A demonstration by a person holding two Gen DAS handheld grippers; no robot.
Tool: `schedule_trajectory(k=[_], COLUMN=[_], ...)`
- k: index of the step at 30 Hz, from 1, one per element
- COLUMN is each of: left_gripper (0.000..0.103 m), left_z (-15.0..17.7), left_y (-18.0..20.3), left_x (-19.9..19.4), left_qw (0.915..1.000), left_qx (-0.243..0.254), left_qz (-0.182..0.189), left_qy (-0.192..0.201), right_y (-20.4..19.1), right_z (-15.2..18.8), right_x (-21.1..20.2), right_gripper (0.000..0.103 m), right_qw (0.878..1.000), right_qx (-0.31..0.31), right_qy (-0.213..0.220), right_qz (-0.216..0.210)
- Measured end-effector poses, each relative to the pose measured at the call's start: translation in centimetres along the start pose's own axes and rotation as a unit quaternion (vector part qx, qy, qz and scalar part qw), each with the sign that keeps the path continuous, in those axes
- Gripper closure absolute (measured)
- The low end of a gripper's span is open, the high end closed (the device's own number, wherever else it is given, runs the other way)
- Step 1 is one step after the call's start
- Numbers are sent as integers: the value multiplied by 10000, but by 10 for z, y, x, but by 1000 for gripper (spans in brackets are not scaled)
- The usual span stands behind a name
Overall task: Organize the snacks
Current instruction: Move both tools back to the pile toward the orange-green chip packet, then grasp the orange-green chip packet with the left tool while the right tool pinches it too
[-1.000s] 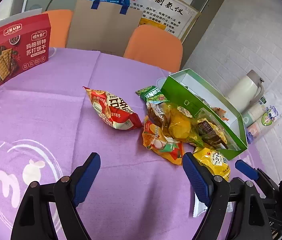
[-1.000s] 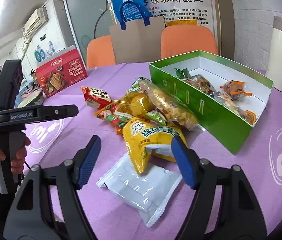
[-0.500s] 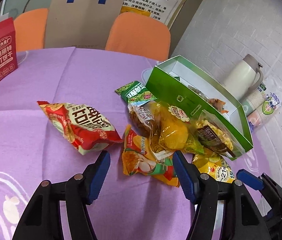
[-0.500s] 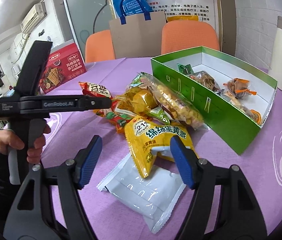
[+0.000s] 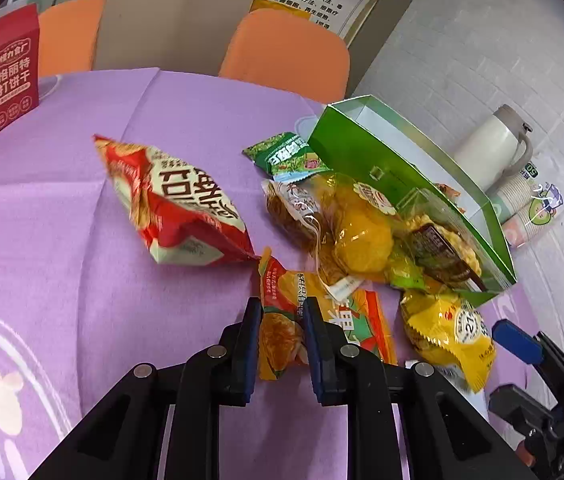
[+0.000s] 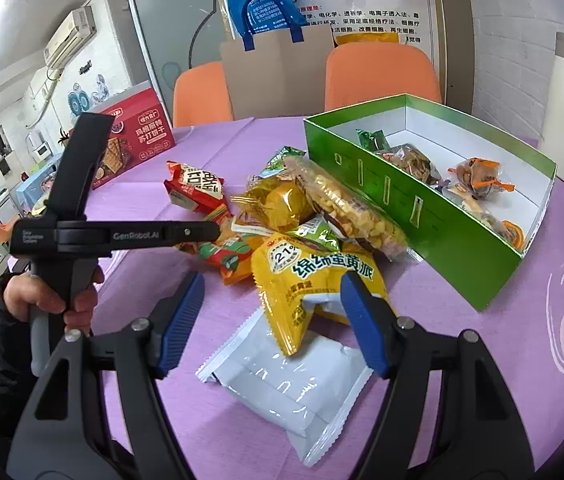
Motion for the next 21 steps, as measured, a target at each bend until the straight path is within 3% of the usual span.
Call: schedule_trajectory(k=[6, 10, 14, 17, 21], left_gripper=[81, 64, 62, 63, 82], left_z=[23, 22, 23, 27, 26], left_y=[-7, -14, -7, -6, -8], left_x=[-27, -35, -25, -16, -17], left_qw=[10000, 9997, 9994, 9992, 9992], left_qx=[14, -128, -38, -25, -65], left_qz=[85, 190, 314, 346, 377], left_qy=[9, 41, -108, -215, -122], right_y=[-9, -20, -28, -34, -44], right_z=[-7, -9, -9, -7, -6], right_x=[2, 4, 5, 4, 3], right_gripper=[32, 37, 44, 48, 49], right_qw=[9999, 9995, 9990, 9987, 9977], right_qx=[-128, -243, -358, -403, -410], right_qy=[50, 59, 23, -23, -28], right_qz=[-90, -201, -252, -295, -539])
Point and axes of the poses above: each gripper's, at about its wrist camera, not at the fingertips, and x roughly the way its jaws point, y to its right, z to its underside, the point moved 7 cm from there along x, roughly the way its jaws point, and after that the axes turned 12 degrees about -x, right-handed, at the moved point
